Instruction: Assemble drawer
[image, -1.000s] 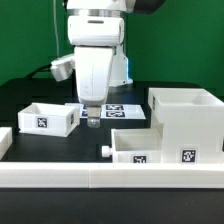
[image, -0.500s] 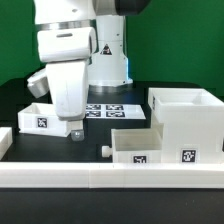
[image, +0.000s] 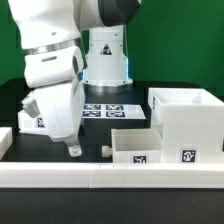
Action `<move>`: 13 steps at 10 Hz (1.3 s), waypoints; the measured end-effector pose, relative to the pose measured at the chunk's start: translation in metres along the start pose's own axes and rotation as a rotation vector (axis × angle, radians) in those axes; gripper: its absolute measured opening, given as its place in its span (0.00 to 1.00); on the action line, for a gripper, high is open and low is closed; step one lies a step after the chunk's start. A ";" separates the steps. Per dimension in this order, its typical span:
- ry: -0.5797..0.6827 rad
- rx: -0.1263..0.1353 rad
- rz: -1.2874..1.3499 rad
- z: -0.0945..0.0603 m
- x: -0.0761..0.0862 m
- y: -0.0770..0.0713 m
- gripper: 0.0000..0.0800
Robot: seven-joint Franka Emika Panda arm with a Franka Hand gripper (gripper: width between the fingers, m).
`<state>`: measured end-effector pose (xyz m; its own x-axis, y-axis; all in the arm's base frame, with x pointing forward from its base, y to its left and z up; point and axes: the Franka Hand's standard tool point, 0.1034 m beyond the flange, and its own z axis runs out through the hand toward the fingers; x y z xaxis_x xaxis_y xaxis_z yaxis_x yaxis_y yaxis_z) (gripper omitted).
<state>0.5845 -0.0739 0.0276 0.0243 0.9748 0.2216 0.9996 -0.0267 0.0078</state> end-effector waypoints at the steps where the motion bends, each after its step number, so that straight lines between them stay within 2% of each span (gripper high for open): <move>1: 0.003 0.004 0.003 0.003 0.003 -0.001 0.81; 2: 0.006 -0.001 0.010 0.006 0.008 0.000 0.81; 3: 0.000 -0.033 0.012 0.008 0.012 0.004 0.81; 4: 0.002 -0.035 0.023 0.009 0.017 0.004 0.81; 5: -0.003 -0.059 0.027 0.010 0.020 0.006 0.81; 10: -0.004 -0.053 0.023 0.017 0.047 0.008 0.81; 13: -0.015 -0.051 -0.009 0.018 0.051 0.008 0.81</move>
Offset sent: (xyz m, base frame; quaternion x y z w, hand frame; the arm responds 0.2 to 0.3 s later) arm 0.0059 0.0190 0.0038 0.0016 -0.0119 0.0194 0.9997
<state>0.5944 -0.0202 0.0216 0.0163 0.9783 0.2064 0.9978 -0.0291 0.0590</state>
